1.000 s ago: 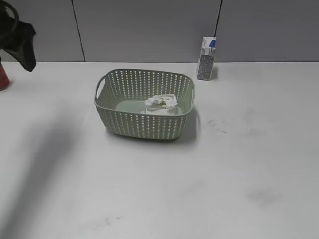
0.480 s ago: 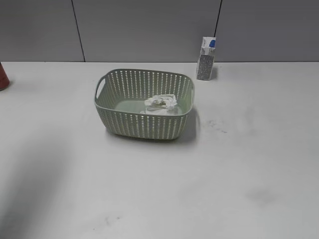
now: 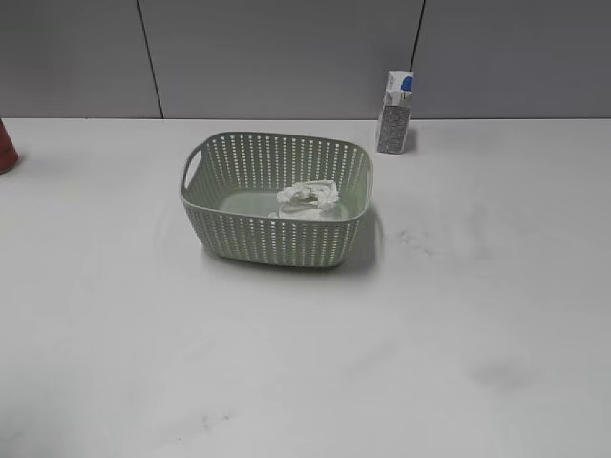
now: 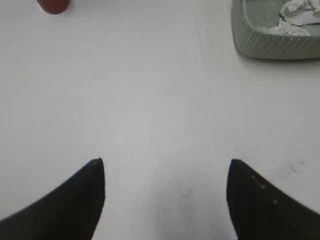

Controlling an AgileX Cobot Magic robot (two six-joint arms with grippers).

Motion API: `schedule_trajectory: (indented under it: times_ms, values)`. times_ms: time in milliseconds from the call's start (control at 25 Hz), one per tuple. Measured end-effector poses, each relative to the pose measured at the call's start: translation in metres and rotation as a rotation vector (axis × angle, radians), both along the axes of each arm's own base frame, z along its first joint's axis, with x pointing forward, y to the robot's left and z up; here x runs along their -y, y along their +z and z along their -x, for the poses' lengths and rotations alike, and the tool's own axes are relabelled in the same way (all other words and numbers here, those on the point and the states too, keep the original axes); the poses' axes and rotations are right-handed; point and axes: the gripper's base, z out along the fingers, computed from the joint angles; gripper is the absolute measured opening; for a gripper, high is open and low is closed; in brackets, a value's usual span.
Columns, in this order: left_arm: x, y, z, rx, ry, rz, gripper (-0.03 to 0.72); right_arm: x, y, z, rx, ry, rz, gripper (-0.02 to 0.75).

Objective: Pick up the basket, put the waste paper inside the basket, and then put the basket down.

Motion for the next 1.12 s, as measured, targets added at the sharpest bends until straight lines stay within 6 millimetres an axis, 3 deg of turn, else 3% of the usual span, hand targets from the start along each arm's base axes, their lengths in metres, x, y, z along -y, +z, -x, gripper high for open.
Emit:
schedule_trajectory:
  times_ms: [200, 480, 680, 880, 1120]
  values:
    - [-0.007, -0.025, 0.053, 0.148, 0.009, 0.022, 0.573, 0.0, 0.0, 0.0, -0.001, 0.003, -0.005, 0.581]
    - [-0.013, -0.057, 0.097, 0.299, 0.013, 0.044, 0.573, 0.0, 0.0, 0.0, -0.002, 0.003, -0.006, 0.581]
    - [-0.016, -0.076, 0.112, 0.366, 0.033, 0.07, 0.573, 0.0, 0.0, 0.0, -0.002, 0.003, -0.006, 0.581]
    - [-0.018, -0.077, 0.128, 0.467, 0.052, 0.099, 0.571, 0.0, 0.0, 0.0, -0.002, 0.003, -0.006, 0.581]
    - [-0.019, -0.078, 0.129, 0.473, 0.055, 0.103, 0.571, 0.0, 0.0, 0.0, -0.001, -0.044, -0.009, 0.581]
